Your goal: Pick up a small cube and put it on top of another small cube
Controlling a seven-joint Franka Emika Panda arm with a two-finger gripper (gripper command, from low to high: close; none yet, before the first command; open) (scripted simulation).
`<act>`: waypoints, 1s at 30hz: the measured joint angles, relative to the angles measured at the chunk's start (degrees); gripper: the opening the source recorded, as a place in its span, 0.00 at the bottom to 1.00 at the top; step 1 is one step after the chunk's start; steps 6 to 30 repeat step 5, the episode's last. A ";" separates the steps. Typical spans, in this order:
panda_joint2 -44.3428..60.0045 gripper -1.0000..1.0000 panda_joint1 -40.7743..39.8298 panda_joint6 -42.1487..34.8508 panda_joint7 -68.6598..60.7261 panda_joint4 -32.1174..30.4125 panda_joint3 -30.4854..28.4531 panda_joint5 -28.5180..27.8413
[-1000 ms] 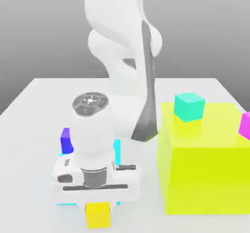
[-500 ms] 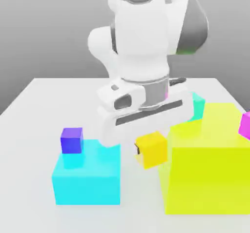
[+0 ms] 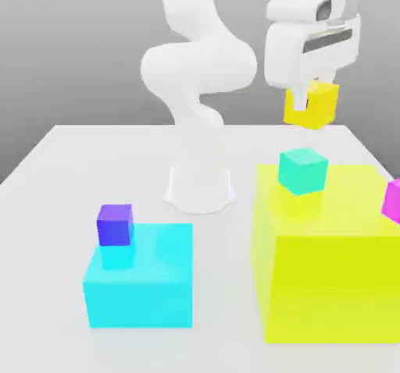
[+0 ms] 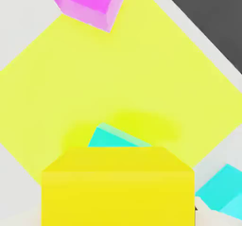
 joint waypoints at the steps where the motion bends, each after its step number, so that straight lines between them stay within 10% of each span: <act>1: 0.65 0.00 0.04 2.34 -0.02 -1.67 0.35 0.23; 2: 1.04 1.00 0.03 3.74 -0.06 -2.67 0.58 0.39; 30: 1.04 1.00 0.03 3.74 -0.06 -2.66 0.58 0.40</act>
